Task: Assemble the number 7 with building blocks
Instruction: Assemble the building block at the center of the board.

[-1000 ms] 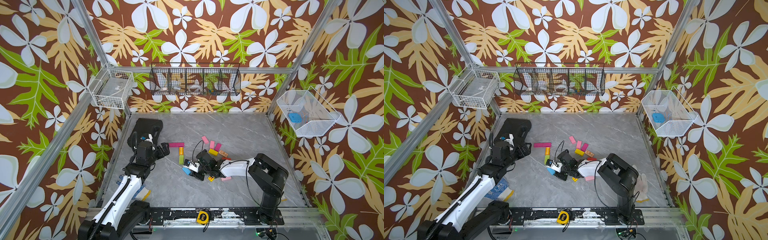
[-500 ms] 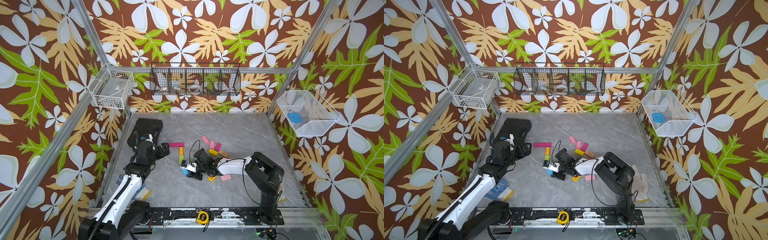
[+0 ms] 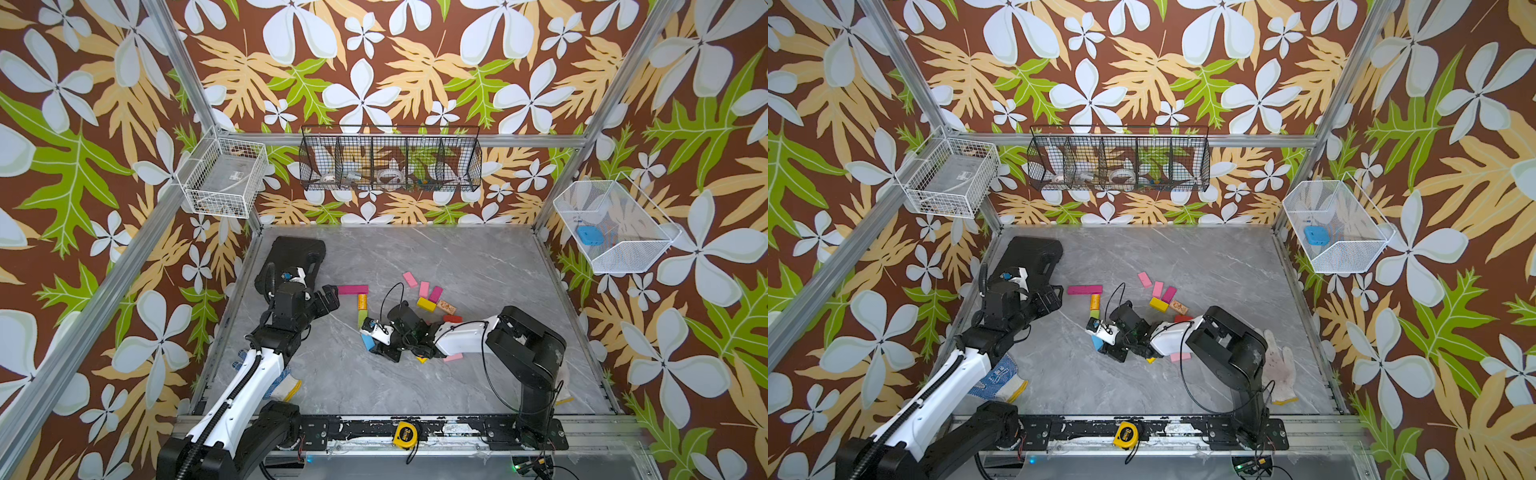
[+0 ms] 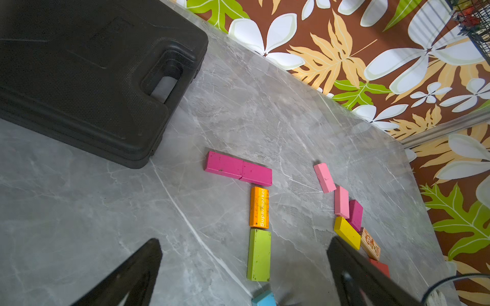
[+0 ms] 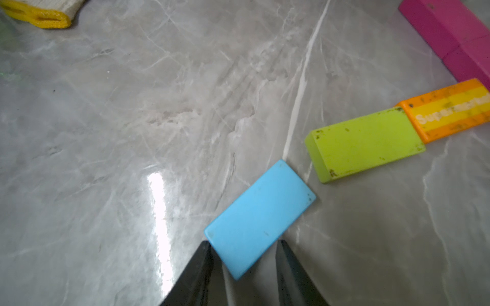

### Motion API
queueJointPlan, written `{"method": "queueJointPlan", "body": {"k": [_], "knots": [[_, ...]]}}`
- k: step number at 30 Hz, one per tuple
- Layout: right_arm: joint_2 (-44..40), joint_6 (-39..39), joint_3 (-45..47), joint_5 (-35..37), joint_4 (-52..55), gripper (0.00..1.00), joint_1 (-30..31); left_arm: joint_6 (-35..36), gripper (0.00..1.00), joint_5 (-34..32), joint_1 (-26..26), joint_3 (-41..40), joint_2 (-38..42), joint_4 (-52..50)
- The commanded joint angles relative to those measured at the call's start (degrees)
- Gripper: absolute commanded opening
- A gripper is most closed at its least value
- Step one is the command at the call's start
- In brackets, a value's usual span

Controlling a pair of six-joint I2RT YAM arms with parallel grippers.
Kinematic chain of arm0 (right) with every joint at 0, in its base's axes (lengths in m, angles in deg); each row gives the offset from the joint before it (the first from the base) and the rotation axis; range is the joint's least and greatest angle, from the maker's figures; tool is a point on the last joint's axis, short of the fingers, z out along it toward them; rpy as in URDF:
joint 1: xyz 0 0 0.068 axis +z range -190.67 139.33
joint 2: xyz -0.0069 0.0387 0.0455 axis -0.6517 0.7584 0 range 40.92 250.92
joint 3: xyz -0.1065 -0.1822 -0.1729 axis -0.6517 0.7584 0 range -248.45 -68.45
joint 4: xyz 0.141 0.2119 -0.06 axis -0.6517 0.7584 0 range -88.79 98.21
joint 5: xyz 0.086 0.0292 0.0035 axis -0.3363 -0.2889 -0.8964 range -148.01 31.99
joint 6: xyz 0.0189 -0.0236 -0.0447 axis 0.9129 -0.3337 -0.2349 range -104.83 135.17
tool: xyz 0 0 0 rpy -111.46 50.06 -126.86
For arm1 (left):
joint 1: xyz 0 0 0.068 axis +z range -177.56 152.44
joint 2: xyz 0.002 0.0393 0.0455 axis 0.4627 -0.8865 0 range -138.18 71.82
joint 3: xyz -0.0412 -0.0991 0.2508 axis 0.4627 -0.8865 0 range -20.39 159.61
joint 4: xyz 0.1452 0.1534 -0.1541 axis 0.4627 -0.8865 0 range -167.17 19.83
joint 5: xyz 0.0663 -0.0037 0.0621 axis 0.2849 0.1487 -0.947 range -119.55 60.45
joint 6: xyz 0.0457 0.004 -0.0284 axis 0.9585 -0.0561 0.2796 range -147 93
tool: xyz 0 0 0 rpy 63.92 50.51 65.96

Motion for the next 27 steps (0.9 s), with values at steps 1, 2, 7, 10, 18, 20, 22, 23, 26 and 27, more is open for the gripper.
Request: {"method": "queueJointPlan", "body": {"k": [1, 2, 7, 10, 18, 20, 22, 23, 26, 27], "knots": [[0.42, 4.19, 0.92, 3.35, 3.98, 0.39, 0.60, 0.49, 1.00, -0.15, -0.04, 0.09, 0.31, 0.24], [0.42, 4.94, 1.00, 4.04, 3.65, 0.39, 0.75, 0.50, 1.00, -0.14, -0.04, 0.10, 0.38, 0.24], [0.62, 8.02, 1.62, 5.80, 1.87, 0.39, 1.73, 0.48, 1.00, 0.04, -0.04, 0.00, 0.40, 0.24], [0.83, 10.03, 1.73, 7.54, 1.05, 0.39, 2.35, 0.40, 1.00, 0.22, -0.04, -0.07, 0.39, 0.41], [1.45, 12.97, 1.71, 9.02, -0.50, 0.39, 3.69, 0.26, 1.00, 0.56, 0.00, -0.25, 0.65, 0.68], [1.65, 12.99, 1.62, 8.67, -0.88, 0.39, 3.83, 0.23, 1.00, 0.66, -0.04, -0.22, 0.75, 0.77], [1.73, 12.68, 1.28, 8.34, -0.84, 0.39, 4.05, 0.28, 1.00, 0.65, -0.04, -0.24, 0.80, 0.76], [1.90, 12.63, 1.06, 8.55, -0.72, 0.39, 4.11, 0.26, 1.00, 0.66, -0.04, -0.22, 0.88, 0.69], [2.44, 13.07, -0.10, 9.80, 0.21, 0.38, 4.11, 0.32, 1.00, 0.48, -0.04, -0.26, 1.08, 0.59], [2.52, 13.39, -0.06, 10.15, -0.01, 0.38, 4.13, 0.29, 1.00, 0.40, -0.04, -0.20, 1.07, 0.58]]}}
